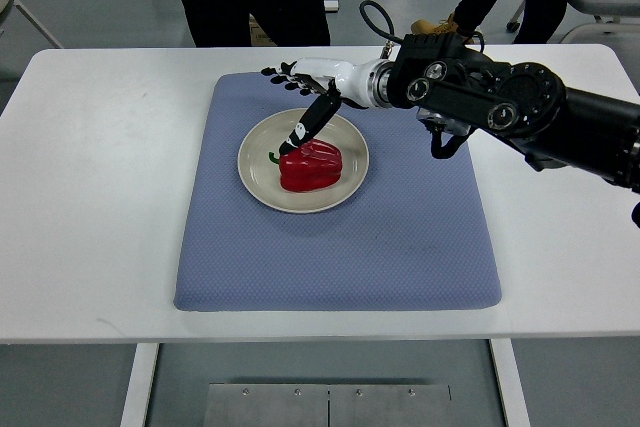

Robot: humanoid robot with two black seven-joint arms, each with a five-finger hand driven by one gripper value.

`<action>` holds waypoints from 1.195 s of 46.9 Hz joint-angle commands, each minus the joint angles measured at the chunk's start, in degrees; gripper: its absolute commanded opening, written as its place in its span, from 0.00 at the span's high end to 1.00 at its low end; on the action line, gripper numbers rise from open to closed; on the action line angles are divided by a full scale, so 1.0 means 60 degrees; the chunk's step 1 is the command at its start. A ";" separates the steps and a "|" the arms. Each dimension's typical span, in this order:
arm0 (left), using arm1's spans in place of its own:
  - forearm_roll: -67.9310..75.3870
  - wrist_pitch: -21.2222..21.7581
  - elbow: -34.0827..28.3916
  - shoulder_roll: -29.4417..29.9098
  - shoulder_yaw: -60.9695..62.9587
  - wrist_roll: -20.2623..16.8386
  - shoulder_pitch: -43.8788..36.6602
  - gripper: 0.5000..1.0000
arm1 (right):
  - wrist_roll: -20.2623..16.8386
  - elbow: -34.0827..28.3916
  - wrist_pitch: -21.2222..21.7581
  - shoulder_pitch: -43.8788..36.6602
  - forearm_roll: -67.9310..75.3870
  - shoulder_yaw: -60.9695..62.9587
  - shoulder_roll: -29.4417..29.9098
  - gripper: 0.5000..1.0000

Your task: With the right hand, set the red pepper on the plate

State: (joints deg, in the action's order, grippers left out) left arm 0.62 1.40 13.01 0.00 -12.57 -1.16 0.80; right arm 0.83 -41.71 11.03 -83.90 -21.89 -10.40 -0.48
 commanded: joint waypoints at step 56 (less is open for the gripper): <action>0.0000 0.0001 -0.0001 0.0000 0.0000 -0.0011 -0.0002 0.00 | 0.1385 0.0492 -0.0037 0.6688 0.3268 0.9951 -0.2089 0.00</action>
State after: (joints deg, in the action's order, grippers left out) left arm 0.61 1.41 13.00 0.00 -12.57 -1.16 0.79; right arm 8.80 -38.75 10.73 -44.59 -2.28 49.47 -13.07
